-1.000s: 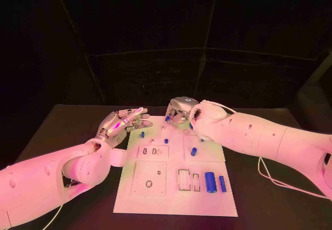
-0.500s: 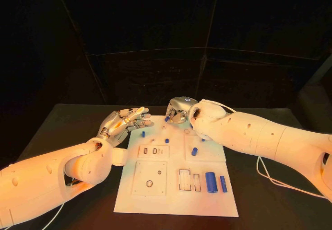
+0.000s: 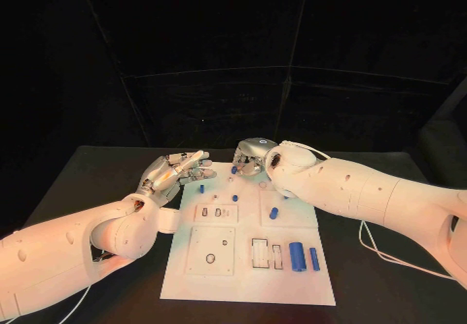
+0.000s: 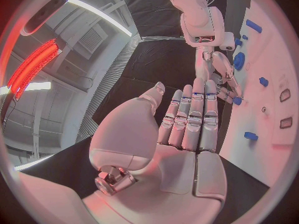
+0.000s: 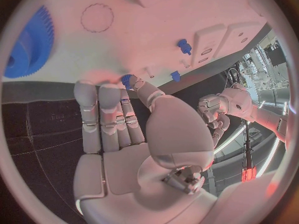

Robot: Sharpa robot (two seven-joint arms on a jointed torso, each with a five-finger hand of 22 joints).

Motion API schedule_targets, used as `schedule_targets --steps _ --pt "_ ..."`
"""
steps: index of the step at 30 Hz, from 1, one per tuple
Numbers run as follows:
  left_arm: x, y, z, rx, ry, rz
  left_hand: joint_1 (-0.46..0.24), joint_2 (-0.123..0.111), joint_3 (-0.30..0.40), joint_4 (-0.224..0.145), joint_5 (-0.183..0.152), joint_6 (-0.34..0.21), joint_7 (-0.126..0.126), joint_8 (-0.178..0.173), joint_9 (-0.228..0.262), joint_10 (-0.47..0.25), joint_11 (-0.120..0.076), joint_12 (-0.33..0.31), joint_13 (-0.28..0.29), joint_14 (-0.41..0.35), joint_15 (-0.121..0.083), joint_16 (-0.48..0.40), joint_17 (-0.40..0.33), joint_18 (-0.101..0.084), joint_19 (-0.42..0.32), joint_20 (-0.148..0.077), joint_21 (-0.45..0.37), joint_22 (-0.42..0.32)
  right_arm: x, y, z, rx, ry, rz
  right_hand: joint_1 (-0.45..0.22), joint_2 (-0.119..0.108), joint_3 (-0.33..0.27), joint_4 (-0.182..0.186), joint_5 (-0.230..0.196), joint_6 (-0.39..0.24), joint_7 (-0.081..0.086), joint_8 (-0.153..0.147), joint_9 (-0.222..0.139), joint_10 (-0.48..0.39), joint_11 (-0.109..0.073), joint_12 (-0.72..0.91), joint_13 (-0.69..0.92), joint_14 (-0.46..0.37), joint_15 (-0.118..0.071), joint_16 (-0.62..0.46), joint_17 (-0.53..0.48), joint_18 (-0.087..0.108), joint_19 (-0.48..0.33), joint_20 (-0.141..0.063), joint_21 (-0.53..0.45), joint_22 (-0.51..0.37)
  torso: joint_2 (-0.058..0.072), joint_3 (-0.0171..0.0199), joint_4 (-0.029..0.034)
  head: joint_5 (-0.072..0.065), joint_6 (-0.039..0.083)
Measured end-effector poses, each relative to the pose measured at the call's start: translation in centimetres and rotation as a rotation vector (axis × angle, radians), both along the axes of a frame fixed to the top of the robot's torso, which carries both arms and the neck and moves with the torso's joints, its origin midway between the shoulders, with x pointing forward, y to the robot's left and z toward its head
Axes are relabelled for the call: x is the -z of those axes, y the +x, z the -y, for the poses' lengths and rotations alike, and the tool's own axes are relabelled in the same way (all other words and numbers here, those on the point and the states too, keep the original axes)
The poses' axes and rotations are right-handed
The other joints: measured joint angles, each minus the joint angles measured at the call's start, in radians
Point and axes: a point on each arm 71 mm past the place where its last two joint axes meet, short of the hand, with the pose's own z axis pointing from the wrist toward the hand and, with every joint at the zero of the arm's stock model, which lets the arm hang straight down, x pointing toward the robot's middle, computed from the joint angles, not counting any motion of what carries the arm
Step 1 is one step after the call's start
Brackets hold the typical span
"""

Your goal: Assemble the parts on the task board

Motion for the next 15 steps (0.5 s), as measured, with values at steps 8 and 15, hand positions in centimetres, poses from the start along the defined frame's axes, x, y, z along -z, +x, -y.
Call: schedule_targets --steps 8,15 --pt "0.0 0.0 -0.1 -0.001 0.001 -0.001 0.0 0.0 0.0 0.0 0.0 0.0 0.0 0.0 0.0 0.0 0.0 0.0 0.0 0.0 0.0 0.0 0.0 0.0 0.0 0.0 0.0 0.0 -0.2 -0.2 0.8 0.003 0.008 0.008 0.007 -0.03 -0.055 0.037 -0.006 -0.056 0.0 0.0 0.002 -0.027 -0.002 0.011 0.001 0.0 0.0 0.0 -0.009 0.0 -0.022 0.003 -0.015 -0.027 0.0 0.0004 -0.0011 0.0 0.002" --pt "0.0 0.1 -0.4 -0.007 0.004 -0.002 0.0 0.0 0.0 0.0 0.0 0.0 0.0 0.0 0.0 0.0 0.0 0.0 0.0 0.0 0.0 -0.004 0.0 0.0 0.0 0.0 0.0 0.0 -1.2 -1.4 4.4 0.029 0.068 0.025 0.007 -0.03 -0.08 0.063 0.021 -0.019 0.002 0.013 0.007 0.058 -0.009 0.077 0.019 0.007 0.001 0.042 0.038 0.0 0.005 0.0 0.024 0.032 0.0 0.0027 -0.0069 0.0 0.006"
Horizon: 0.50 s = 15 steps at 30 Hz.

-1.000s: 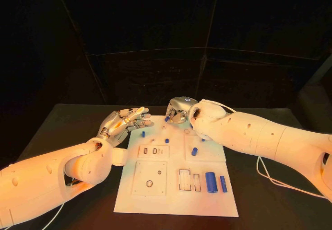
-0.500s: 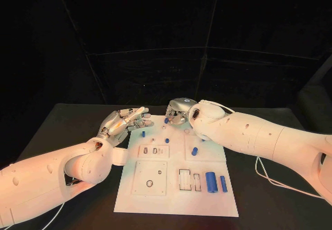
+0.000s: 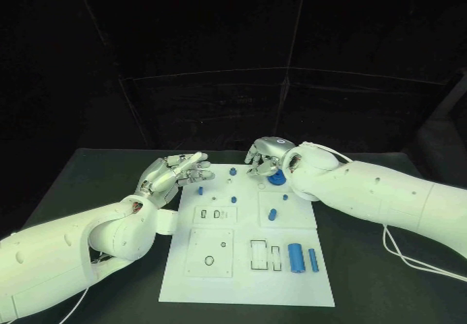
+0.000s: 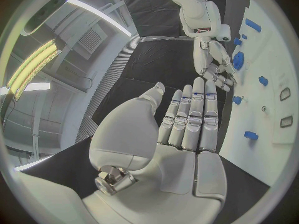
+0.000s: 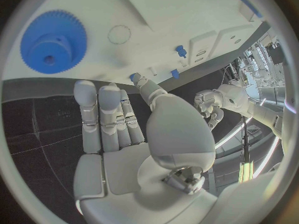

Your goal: Assemble the parts on the task board

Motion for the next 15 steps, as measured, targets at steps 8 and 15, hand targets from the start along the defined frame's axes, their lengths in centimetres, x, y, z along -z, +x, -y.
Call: schedule_targets --steps 8,15 --pt "0.0 0.0 -0.3 -0.005 0.003 -0.001 0.0 0.0 0.0 0.0 0.0 0.0 0.0 0.0 0.0 0.0 0.0 0.0 0.0 0.0 0.0 0.0 0.0 0.0 0.0 0.0 -0.005 -0.001 -1.5 -1.3 4.3 0.076 0.095 -0.044 -0.045 -0.039 -0.141 0.119 0.102 -0.021 -0.041 0.015 0.002 0.191 -0.05 0.335 0.251 0.017 -0.042 0.204 0.269 -0.04 0.105 -0.041 0.126 0.204 -0.003 0.0076 -0.0156 0.004 0.009" --pt "0.0 0.1 -0.5 -0.009 0.003 -0.002 0.0 0.0 0.0 0.0 0.0 0.0 0.0 0.0 0.0 0.0 0.0 0.0 0.0 0.0 0.0 0.0 0.0 0.0 0.0 0.0 -0.005 -0.001 -1.1 -1.5 6.9 0.163 0.106 -0.138 0.057 -0.013 -0.281 0.22 0.107 -0.11 -0.018 0.088 0.005 0.152 -0.039 1.004 0.96 0.019 -0.029 0.388 0.544 -0.055 0.148 -0.026 0.22 0.359 -0.004 0.0135 -0.0229 0.002 0.011"
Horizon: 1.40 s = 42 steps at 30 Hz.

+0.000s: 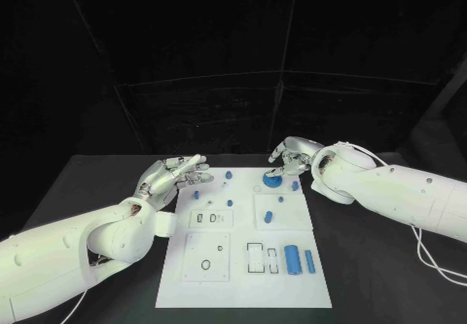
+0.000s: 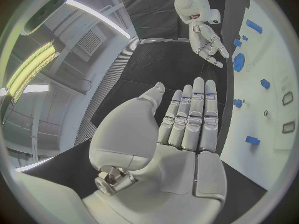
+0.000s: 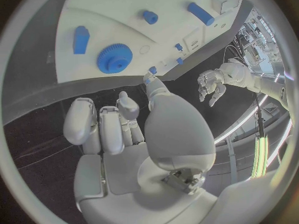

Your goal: Assemble the parts on the task board

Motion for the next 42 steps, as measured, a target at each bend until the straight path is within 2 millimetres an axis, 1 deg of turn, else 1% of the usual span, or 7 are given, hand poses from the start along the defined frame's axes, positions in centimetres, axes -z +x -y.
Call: schedule_targets --steps 4,5,9,12,13,19,42 --pt "0.0 0.1 -0.1 -0.003 0.001 -0.001 0.0 0.0 0.0 0.0 0.0 0.0 0.0 0.0 0.0 0.0 0.0 0.0 0.0 0.0 0.0 0.0 0.0 0.0 0.0 0.0 0.0 0.0 0.3 0.3 0.4 0.027 -0.013 -0.04 0.035 0.016 -0.02 0.006 0.0 -0.023 0.004 0.032 0.0 0.04 0.01 0.128 0.151 -0.004 0.003 0.031 0.055 -0.002 0.007 0.007 0.016 0.031 0.0 0.0005 -0.0001 -0.003 -0.002" --pt "0.1 0.1 -0.1 -0.003 0.001 -0.001 0.0 0.0 0.0 0.0 0.0 0.0 0.0 0.0 0.0 0.0 0.0 0.0 0.0 0.0 0.0 0.0 0.001 0.0 0.0 0.0 0.0 0.0 0.4 0.3 0.4 0.031 -0.017 -0.047 0.037 0.018 -0.024 0.007 0.0 -0.029 0.004 0.037 0.0 0.047 0.011 0.148 0.175 -0.004 0.003 0.039 0.068 -0.016 0.015 0.011 0.024 0.045 0.0 0.0005 -0.0001 -0.004 -0.003" --pt "0.1 0.2 -0.1 -0.005 0.002 -0.001 0.0 0.0 0.0 0.0 0.0 0.0 0.0 0.0 0.0 0.0 0.0 0.0 0.0 0.0 0.0 0.0 0.001 0.0 0.0 0.0 0.0 0.0 0.7 0.6 0.2 0.039 -0.032 -0.073 0.052 0.023 -0.039 0.011 0.0 -0.046 0.01 0.057 0.0 0.077 0.016 0.215 0.256 0.0 0.007 0.075 0.084 -0.016 0.043 0.018 0.054 0.104 0.0 0.0004 0.0003 -0.005 -0.006" --pt "0.1 0.2 -0.1 -0.006 0.002 -0.002 0.0 0.0 0.0 0.0 0.0 0.0 0.0 0.0 0.0 0.0 0.0 0.0 0.0 0.0 0.0 0.0 0.001 0.0 0.0 0.0 0.0 0.0 0.8 0.6 0.1 0.039 -0.041 -0.086 0.057 0.018 -0.042 0.009 0.0 -0.051 0.008 0.061 -0.001 0.082 0.018 0.23 0.265 -0.003 0.011 0.08 0.084 -0.017 0.048 0.016 0.055 0.117 0.001 0.0 0.0005 -0.006 -0.007" --pt "0.2 0.2 -0.1 -0.006 0.002 -0.002 0.0 0.0 0.0 0.0 0.0 0.0 0.0 0.0 0.0 0.0 0.0 0.0 0.0 0.0 0.0 0.0 0.001 0.0 0.0 0.0 0.0 0.0 0.9 0.7 0.0 0.039 -0.044 -0.09 0.057 0.018 -0.042 0.009 0.0 -0.051 0.008 0.061 -0.002 0.084 0.016 0.233 0.265 -0.003 0.011 0.084 0.084 -0.031 0.048 0.016 0.059 0.121 0.001 -0.0005 0.0005 -0.007 -0.007" --pt "0.2 0.3 -0.1 -0.007 0.002 -0.003 0.0 0.0 0.0 0.0 0.0 0.0 0.0 0.0 0.0 0.0 0.0 0.0 0.0 0.0 0.0 0.0 0.001 0.0 0.0 0.0 0.0 0.0 1.1 0.9 0.0 0.041 -0.064 -0.104 0.069 0.029 -0.044 0.006 0.0 -0.054 0.011 0.072 -0.002 0.088 0.019 0.241 0.265 0.0 0.014 0.09 0.084 -0.031 0.052 0.019 0.062 0.133 0.001 -0.0022 0.001 -0.011 -0.01" --pt "0.2 0.3 -0.2 -0.009 0.002 -0.005 0.0 0.0 0.0 0.0 0.0 0.0 0.0 0.0 0.0 0.0 0.0 0.0 0.0 0.0 0.0 0.0 0.001 0.0 0.0 0.0 0.0 0.0 1.6 1.2 -0.4 0.031 -0.097 -0.136 0.111 0.064 -0.029 -0.015 0.0 -0.054 0.011 0.102 -0.002 0.095 0.019 0.254 0.265 0.0 0.014 0.1 0.084 -0.031 0.058 0.019 0.07 0.144 0.002 -0.0017 0.001 -0.007 -0.023"
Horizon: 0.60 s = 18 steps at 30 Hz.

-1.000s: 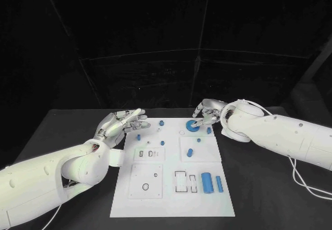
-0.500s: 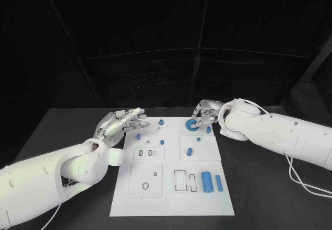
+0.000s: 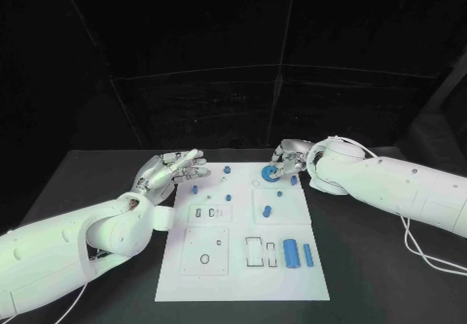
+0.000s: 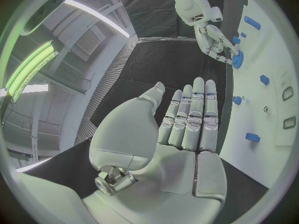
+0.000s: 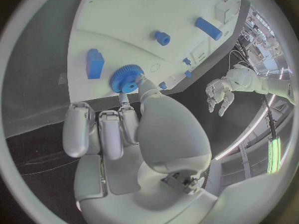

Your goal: Assemble the parts on the task board

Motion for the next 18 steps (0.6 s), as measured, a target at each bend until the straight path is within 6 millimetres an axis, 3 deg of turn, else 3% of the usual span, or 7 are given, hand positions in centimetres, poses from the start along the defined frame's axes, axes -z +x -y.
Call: schedule_targets --steps 18 --pt "0.04 0.07 0.08 0.002 -0.001 -0.001 0.0 0.0 0.0 0.0 0.0 0.0 0.0 0.0 0.0 0.0 0.0 -0.004 0.0 0.004 0.004 0.0 0.001 0.0 0.0 0.0 0.0 -0.001 0.0 -0.04 -0.74 -0.022 -0.03 0.019 0.038 0.012 0.036 -0.047 -0.038 0.0 0.0 0.019 -0.003 0.0 0.0 0.0 0.0 0.0 0.0 0.004 0.0 0.0 0.0 0.0 0.004 0.005 0.0 0.0007 -0.0006 -0.007 -0.012"
